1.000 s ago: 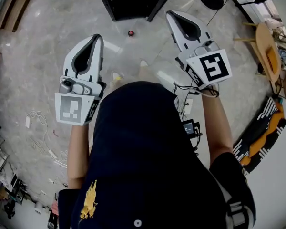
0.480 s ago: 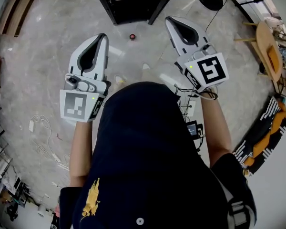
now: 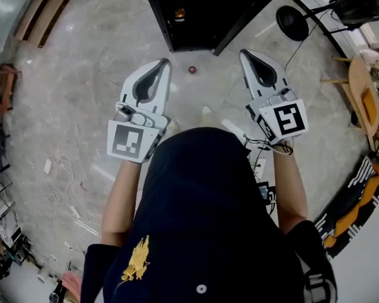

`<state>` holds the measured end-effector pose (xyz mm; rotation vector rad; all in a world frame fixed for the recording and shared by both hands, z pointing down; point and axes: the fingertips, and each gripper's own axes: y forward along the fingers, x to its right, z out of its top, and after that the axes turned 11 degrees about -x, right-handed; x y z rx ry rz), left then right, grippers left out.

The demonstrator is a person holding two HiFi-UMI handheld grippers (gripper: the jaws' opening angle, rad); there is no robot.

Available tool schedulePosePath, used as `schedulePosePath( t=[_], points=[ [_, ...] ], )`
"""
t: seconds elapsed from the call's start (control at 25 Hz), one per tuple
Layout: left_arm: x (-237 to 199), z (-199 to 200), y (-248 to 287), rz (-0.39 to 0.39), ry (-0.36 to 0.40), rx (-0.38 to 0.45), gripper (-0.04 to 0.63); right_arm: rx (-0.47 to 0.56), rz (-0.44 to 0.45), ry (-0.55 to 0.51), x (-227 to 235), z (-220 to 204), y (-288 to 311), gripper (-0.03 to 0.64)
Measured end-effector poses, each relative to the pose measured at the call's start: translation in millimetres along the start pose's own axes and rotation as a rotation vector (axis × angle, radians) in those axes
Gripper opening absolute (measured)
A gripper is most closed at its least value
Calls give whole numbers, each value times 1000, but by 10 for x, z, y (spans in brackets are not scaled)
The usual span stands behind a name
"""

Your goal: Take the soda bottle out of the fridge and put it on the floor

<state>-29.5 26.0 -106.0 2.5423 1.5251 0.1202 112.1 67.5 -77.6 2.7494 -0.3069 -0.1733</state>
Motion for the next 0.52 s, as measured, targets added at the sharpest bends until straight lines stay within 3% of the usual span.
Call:
schedulePosePath(
  t=[0.52],
  points=[
    [-133,1,126,-17,-11,9,17,4,-10,2,-124,96,163,-5]
  ],
)
